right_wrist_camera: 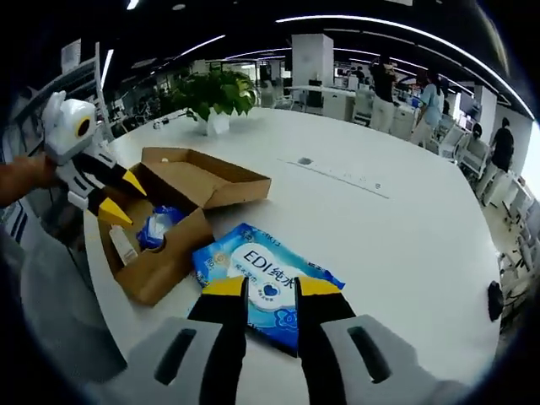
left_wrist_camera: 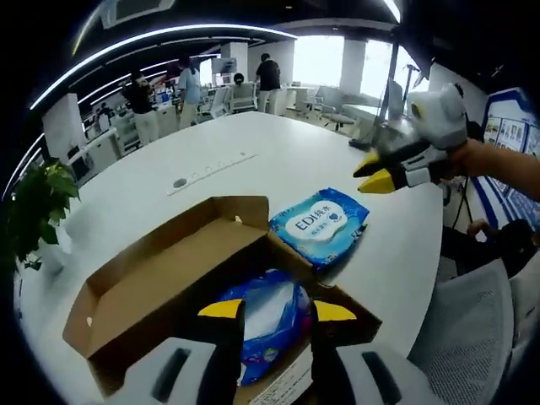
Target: Operate the shoe box by opening the lid, removing the specified soft item, and placing it in the target area until the item is outside and the box remains undamaged.
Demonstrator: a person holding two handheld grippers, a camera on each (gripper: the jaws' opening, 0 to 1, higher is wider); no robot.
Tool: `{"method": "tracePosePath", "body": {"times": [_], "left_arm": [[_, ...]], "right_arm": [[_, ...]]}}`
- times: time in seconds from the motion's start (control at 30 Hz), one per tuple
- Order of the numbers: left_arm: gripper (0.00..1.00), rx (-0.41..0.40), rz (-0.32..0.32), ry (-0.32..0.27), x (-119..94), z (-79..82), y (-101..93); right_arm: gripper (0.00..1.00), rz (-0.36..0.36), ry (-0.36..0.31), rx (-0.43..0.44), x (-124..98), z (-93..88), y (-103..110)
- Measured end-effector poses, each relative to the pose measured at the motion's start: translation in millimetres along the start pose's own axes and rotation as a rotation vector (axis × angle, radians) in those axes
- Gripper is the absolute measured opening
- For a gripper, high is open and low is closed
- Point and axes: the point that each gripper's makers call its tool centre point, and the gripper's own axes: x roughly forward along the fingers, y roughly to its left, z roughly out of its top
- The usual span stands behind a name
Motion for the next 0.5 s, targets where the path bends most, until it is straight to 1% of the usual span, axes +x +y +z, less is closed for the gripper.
{"method": "tracePosePath", "body": {"times": [0.13,0.2,0.27,0.33,0.47,0.5], "left_arm": [[0.30,-0.021,0.004,-0.008,-4.7,-7.6,9.2],[0.31,-0.030,0.013,0.012,-5.2,-15.1,15.1],[0.31,-0.042,0.004,0.022,-6.1,-20.6,17.7],[0.31,-0.045,-0.002,0.019,-7.1,-24.0,20.3],[0.31,-0.048,-0.025,0.022,-8.5,-27.6,20.6],[0.30,-0.041,-0.042,0.017,-8.9,-27.7,19.8]], "right_arm": [[0.20,0.029,0.000,-0.036,4.5,10.4,15.0],[0.20,0.042,0.000,-0.058,7.8,16.0,23.3],[0.20,0.058,-0.003,-0.072,11.9,21.2,30.9],[0.20,0.071,-0.003,-0.083,17.1,26.1,37.8],[0.20,0.096,0.001,-0.110,28.6,33.3,50.2],[0.20,0.102,0.001,-0.117,30.5,34.7,53.0]]}}
